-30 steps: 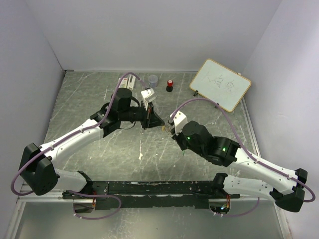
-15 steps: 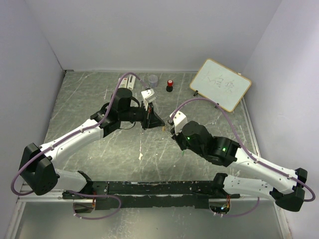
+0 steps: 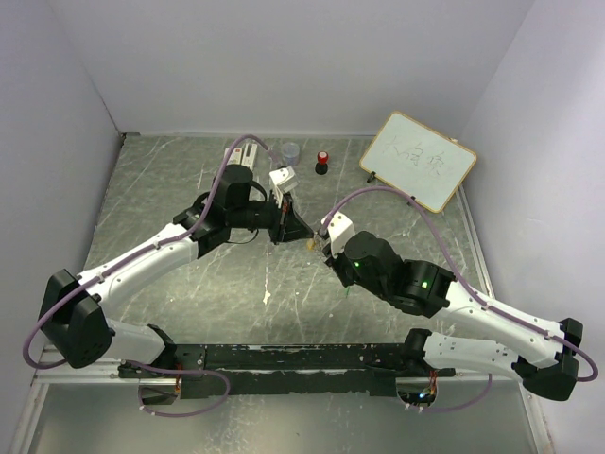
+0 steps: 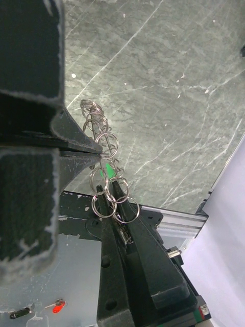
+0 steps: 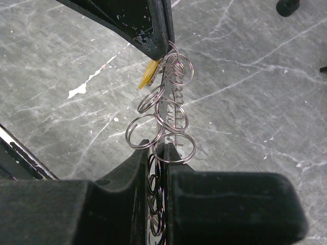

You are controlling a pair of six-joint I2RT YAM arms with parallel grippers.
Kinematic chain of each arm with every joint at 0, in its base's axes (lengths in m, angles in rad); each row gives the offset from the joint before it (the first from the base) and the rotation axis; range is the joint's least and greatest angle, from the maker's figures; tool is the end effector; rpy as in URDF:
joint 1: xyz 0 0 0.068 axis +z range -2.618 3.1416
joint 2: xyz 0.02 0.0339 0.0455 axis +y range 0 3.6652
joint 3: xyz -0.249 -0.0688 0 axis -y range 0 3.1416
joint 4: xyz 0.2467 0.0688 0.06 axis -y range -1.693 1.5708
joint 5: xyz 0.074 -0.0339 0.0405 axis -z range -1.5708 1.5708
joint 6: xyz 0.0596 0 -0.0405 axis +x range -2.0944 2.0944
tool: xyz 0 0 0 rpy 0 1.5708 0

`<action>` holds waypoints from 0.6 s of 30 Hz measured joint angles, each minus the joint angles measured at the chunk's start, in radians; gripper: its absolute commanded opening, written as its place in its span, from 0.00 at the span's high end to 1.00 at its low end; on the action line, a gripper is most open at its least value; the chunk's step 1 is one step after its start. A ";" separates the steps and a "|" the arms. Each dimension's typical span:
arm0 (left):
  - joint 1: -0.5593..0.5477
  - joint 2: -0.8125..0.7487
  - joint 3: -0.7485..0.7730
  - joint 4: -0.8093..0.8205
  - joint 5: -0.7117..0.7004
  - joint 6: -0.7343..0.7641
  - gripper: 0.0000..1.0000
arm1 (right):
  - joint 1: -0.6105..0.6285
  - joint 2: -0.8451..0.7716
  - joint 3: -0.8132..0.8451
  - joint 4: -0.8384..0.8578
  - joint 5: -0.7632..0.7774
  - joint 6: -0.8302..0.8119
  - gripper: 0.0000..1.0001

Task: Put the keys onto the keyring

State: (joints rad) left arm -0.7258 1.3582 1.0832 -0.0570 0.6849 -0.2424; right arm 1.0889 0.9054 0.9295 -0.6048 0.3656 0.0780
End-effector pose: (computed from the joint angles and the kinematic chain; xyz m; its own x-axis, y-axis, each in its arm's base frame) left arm 0.2254 -0.2504 0.3085 -0.4674 0.1662 -0.8683 0.8748 0.2289 -0.4271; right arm 0.1208 0.1850 0.3042 -0.3072 -0.4303 -0.8488 -0.6671 0.7335 -0.1304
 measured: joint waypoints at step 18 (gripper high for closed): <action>0.000 0.026 0.043 -0.073 0.000 0.004 0.93 | 0.014 -0.001 0.000 -0.010 0.016 0.001 1.00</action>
State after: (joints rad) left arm -0.7258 1.3846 1.1267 -0.1303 0.6849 -0.2386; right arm 1.1030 0.9047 0.9295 -0.6144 0.3813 0.0792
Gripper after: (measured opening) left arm 0.073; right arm 0.087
